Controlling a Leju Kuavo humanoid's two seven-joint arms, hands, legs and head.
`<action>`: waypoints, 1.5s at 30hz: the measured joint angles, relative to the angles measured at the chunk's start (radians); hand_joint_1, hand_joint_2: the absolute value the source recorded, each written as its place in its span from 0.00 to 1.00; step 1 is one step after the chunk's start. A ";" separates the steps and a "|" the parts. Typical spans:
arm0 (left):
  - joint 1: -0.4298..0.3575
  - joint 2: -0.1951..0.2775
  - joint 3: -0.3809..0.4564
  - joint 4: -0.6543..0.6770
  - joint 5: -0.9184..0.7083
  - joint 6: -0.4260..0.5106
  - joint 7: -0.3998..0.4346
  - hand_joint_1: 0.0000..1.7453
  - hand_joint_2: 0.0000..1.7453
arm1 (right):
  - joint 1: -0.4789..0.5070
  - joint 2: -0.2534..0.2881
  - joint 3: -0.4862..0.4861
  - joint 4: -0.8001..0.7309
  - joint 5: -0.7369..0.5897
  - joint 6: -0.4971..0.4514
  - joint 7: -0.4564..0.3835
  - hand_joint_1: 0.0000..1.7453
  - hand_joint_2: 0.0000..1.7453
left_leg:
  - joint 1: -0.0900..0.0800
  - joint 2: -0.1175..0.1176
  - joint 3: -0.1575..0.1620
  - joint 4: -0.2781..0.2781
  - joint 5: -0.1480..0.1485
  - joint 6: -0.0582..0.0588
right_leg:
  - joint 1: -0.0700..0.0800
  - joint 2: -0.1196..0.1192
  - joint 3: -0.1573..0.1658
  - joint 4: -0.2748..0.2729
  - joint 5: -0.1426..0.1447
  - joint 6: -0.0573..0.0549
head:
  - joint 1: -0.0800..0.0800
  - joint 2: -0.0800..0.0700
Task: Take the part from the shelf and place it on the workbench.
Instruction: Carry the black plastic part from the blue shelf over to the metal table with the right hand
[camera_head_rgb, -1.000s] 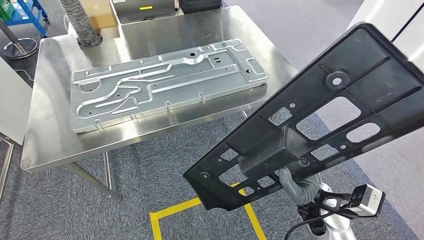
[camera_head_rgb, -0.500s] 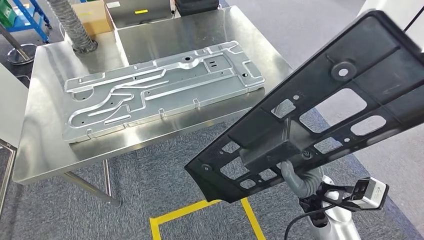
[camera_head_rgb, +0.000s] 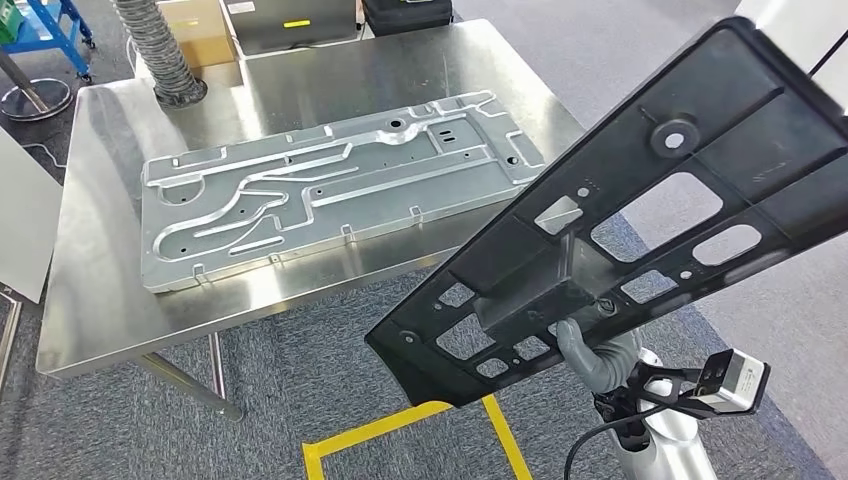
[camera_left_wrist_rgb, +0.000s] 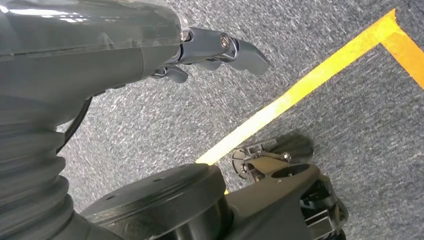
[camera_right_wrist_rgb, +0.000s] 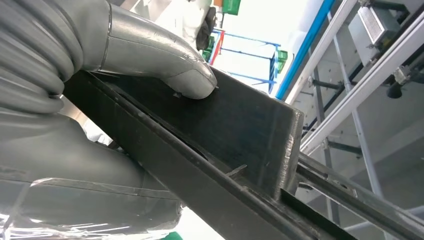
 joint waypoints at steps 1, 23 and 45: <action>0.001 0.000 0.000 0.000 0.001 0.000 0.000 0.00 1.00 | 0.000 0.000 0.000 0.002 0.000 0.003 0.000 1.00 1.00 | -0.003 -0.001 0.004 0.000 -0.003 0.002 | 0.000 0.000 -0.023 0.027 0.006 -0.002 | 0.000 0.000; -0.003 -0.001 0.000 -0.001 -0.006 0.002 0.003 0.00 1.00 | 0.003 0.000 0.000 0.006 0.003 -0.001 -0.002 1.00 1.00 | 0.006 0.001 -0.022 0.018 0.009 -0.044 | 0.011 0.001 0.152 -0.281 0.117 -0.038 | -0.001 0.000; 0.001 -0.004 0.000 -0.001 -0.004 0.006 -0.009 0.00 1.00 | -0.011 0.002 -0.002 0.016 0.002 0.008 -0.003 1.00 1.00 | 0.003 -0.001 -0.067 0.213 -0.140 -0.056 | 0.009 -0.004 0.122 -0.287 0.147 -0.062 | -0.001 0.000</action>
